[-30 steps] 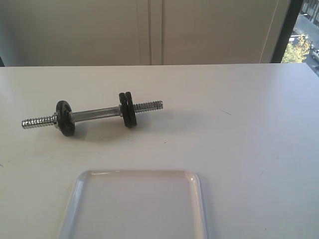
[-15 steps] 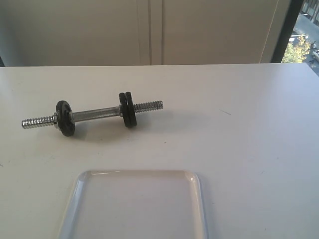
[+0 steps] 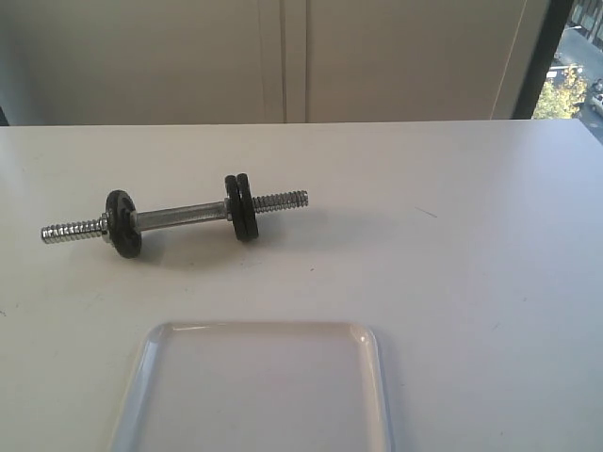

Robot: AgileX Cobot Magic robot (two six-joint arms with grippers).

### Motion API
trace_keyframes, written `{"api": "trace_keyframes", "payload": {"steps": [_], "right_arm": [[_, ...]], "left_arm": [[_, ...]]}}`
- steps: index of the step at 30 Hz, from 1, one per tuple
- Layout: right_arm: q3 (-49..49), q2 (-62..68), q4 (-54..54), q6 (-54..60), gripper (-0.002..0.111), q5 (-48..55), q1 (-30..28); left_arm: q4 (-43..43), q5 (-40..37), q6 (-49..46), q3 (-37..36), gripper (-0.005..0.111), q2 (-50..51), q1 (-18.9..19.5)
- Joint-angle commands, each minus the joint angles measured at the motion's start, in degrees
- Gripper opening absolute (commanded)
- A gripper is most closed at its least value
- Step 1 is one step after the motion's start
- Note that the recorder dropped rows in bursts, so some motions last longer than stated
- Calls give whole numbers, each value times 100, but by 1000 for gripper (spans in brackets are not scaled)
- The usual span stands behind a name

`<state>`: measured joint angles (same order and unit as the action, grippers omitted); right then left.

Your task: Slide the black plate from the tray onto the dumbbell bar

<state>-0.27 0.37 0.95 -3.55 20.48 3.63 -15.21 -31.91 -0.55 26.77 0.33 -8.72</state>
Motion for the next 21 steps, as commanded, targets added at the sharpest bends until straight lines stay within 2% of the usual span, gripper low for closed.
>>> {"api": "trace_keyframes", "payload": {"steps": [1,7,12,16,19,21], "right_arm": [[27,-37,-3,-18,0,-99,-29],[27,-37,-3,-18,0,-99,-29],[27,-37,-3,-18,0,-99,-29],[27,-37,-3,-18,0,-99,-29],[27,-37,-3,-18,0,-99,-29],[27,-37,-3,-18,0,-99,-29]], "left_arm": [[-36,53,55,-43,0,-33,14],[434,673,55,-701,0,-33,81],[731,2193,55,-1633,0,-33,451],[1101,2886,55,-2443,0,-33,538],[1272,2974,55,-2677,0,-33,538],[1343,2517,55,-2677,0,-33,538]]}}
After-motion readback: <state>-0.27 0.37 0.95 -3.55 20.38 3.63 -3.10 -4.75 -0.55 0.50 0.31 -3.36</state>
